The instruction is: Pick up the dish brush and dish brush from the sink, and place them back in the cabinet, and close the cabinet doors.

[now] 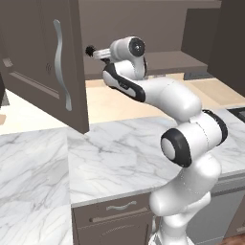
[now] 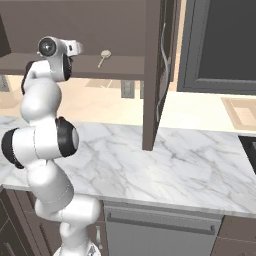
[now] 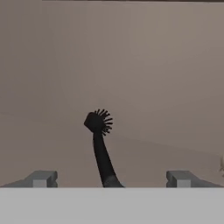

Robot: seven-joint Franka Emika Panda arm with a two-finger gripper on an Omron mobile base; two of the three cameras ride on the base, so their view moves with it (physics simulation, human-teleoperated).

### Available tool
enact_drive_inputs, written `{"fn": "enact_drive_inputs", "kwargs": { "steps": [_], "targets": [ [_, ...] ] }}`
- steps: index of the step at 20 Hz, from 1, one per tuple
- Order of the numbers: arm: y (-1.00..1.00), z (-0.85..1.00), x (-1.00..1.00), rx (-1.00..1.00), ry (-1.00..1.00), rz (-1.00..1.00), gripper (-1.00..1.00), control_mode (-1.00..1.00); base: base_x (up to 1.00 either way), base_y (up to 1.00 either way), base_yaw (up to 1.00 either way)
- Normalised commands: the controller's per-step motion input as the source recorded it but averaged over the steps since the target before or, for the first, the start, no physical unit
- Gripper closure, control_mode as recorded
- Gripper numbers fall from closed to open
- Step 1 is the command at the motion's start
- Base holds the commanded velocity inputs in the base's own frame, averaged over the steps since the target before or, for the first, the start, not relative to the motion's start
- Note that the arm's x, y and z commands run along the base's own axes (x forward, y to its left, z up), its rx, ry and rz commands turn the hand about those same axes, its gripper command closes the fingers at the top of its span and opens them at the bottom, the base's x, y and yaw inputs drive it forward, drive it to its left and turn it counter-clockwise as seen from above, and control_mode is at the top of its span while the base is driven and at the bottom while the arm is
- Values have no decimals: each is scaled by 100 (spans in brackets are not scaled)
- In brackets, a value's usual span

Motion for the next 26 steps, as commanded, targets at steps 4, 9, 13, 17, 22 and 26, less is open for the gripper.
{"fn": "enact_drive_inputs", "kwargs": {
  "steps": [4,9,13,17,22,26],
  "targets": [
    [-30,10,-39,2,-8,0,-100,-100,0,0,0],
    [-27,13,-39,1,-5,0,-100,-100,0,0,0],
    [-24,12,-44,0,-3,0,-100,-100,0,0,0],
    [-15,5,-30,0,-1,0,-100,-100,0,0,0],
    [-15,15,-25,0,0,0,-100,-100,0,0,0],
    [-20,15,-34,0,0,0,-100,-100,0,0,0]
  ]
}}
